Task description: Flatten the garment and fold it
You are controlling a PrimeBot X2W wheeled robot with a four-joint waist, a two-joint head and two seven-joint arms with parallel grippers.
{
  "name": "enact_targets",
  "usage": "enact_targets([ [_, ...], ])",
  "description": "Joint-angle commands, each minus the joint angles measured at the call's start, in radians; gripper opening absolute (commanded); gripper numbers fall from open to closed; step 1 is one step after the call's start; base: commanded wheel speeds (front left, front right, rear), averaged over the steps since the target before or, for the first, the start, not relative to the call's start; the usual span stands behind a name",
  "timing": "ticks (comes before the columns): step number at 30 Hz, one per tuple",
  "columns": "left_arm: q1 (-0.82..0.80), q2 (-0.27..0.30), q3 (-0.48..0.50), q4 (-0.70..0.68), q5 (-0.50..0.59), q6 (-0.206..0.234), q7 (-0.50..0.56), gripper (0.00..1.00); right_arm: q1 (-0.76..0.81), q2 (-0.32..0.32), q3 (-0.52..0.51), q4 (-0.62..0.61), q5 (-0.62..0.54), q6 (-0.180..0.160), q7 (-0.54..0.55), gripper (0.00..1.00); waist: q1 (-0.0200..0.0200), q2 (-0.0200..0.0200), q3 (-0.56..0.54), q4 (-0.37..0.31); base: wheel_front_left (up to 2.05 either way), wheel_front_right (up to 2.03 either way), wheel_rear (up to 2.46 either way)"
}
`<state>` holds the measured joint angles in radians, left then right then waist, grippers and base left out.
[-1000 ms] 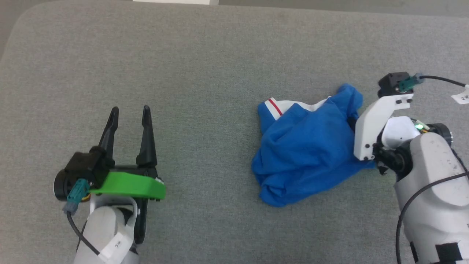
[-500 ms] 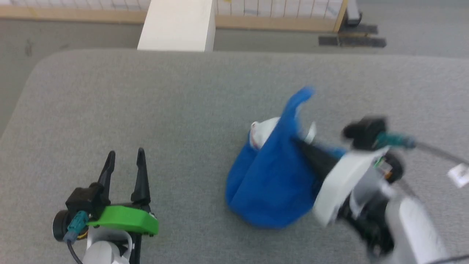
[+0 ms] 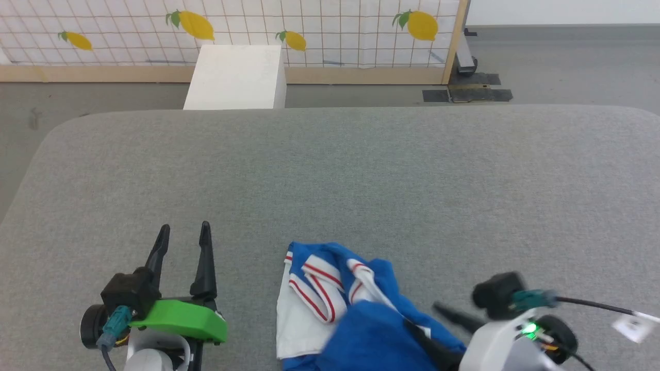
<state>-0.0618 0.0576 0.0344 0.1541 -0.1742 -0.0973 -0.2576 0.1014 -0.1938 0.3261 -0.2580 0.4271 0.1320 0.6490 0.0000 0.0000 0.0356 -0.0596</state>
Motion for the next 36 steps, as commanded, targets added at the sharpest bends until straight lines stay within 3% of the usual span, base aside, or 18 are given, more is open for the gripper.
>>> enact_targets([
  [1,0.012,-0.005,-0.002,0.003,0.005,-0.008,-0.004,1.0,0.002,0.024,-0.026,0.001,-0.016,-0.001,-0.048,1.0,0.0,0.0,0.002,0.007,0.0,0.0,0.0],
  [7,0.007,-0.006,-0.008,0.004,0.006,-0.012,-0.004,1.0,-0.013,0.109,-0.2,0.008,-0.117,-0.001,-0.279,1.0,0.0,0.0,0.012,0.022,0.0,0.0,0.0],
  [10,0.0,-0.006,-0.007,0.005,0.007,-0.012,-0.004,1.0,-0.025,0.124,-0.201,0.016,-0.143,-0.001,-0.335,1.0,0.0,0.0,0.017,0.027,0.0,0.0,0.0],
  [18,-0.019,-0.007,-0.012,0.005,0.005,-0.013,-0.004,1.0,-0.027,0.108,-0.002,0.028,-0.14,-0.001,-0.254,1.0,0.0,0.0,0.035,0.048,0.0,0.0,0.0],
  [24,-0.038,-0.007,-0.024,-0.001,-0.004,-0.01,-0.004,1.0,-0.055,0.105,0.028,0.111,-0.224,-0.001,-0.166,1.0,0.0,0.0,0.065,0.068,0.0,0.0,0.0],
  [25,-0.04,-0.007,-0.027,-0.002,-0.005,-0.008,-0.004,1.0,-0.062,0.107,0.03,0.123,-0.229,-0.001,-0.153,0.77,0.0,0.0,0.069,0.071,0.0,0.0,0.0],
  [26,-0.042,-0.007,-0.03,-0.003,-0.007,-0.007,-0.004,1.0,-0.07,0.107,0.038,0.137,-0.234,-0.001,-0.134,0.34,0.0,0.0,0.075,0.076,0.0,0.0,0.0],
  [27,-0.044,-0.007,-0.032,-0.003,-0.009,-0.006,-0.004,1.0,-0.078,0.105,0.045,0.144,-0.237,-0.001,-0.122,0.02,0.0,0.0,0.078,0.079,0.0,0.0,0.0],
  [30,-0.048,-0.007,-0.036,-0.005,-0.013,0.001,-0.004,1.0,-0.1,0.105,0.045,0.148,-0.222,-0.001,-0.102,0.0,0.0,0.0,0.09,0.087,0.0,0.0,0.0],
  [36,-0.052,-0.007,-0.038,-0.01,-0.018,0.007,-0.004,1.0,-0.148,0.098,-0.087,0.11,-0.195,-0.001,-0.094,0.0,0.0,0.0,0.109,0.095,0.0,0.0,0.0],
])
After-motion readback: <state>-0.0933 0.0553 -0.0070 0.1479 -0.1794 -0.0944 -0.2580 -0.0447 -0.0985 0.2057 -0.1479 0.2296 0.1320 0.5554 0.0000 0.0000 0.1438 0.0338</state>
